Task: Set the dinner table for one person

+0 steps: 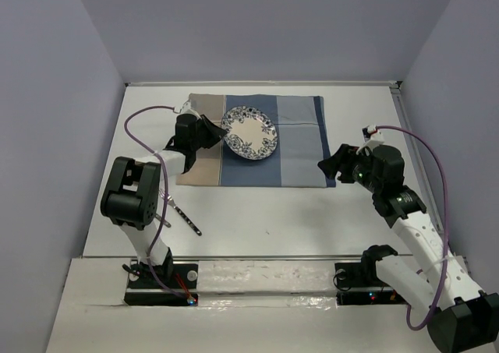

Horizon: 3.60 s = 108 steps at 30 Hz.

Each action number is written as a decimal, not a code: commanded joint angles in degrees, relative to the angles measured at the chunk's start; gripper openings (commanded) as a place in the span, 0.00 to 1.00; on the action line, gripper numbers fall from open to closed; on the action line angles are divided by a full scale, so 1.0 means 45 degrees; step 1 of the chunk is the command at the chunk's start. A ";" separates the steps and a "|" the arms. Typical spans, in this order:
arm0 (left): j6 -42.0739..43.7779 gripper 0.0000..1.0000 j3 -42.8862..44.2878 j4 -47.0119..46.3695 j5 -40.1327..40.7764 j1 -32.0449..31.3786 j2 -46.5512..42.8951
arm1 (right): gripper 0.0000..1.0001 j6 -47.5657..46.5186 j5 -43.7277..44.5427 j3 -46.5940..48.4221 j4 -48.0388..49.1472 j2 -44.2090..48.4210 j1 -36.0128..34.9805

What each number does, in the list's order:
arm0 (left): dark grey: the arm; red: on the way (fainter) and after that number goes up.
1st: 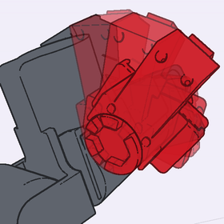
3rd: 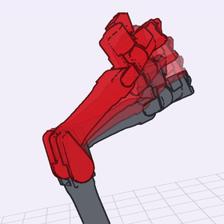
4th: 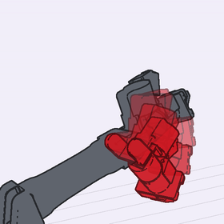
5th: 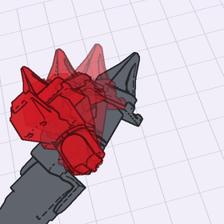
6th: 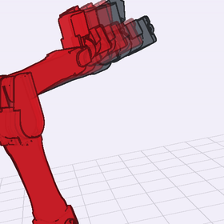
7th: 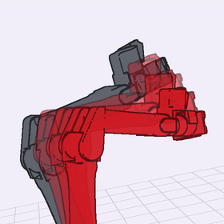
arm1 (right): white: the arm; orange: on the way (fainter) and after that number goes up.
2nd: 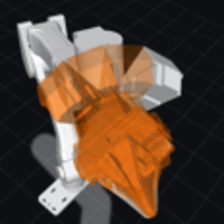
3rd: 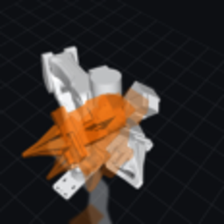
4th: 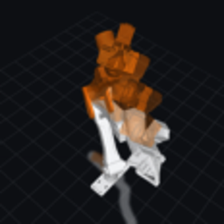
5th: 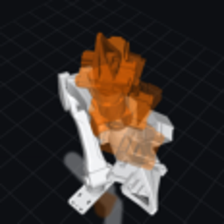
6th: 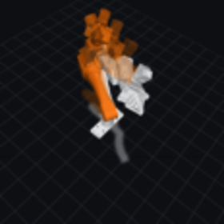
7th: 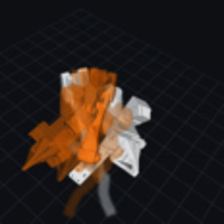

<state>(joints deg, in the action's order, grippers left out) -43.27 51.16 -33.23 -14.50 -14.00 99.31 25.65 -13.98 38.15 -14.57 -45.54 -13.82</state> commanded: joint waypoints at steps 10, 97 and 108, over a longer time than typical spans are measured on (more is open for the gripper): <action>-0.0131 0.44 -0.0332 -0.2849 0.0429 0.0357 0.0354 | 0.70 -0.0211 0.1849 0.0427 -0.0082 0.0003 0.0084; 0.7310 0.99 -0.2052 0.7775 0.5137 -0.3881 -1.5525 | 0.00 -0.4233 0.7658 0.9819 -0.0728 -0.9428 -0.0248; 0.7369 0.99 -0.2110 0.7776 0.5508 -0.3745 -1.5545 | 0.00 -0.6008 0.6348 1.4741 -0.0883 -1.3861 -0.0833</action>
<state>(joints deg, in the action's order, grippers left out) -11.35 42.28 3.75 9.23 -31.48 29.54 4.49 15.70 95.92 -22.90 -105.21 -15.40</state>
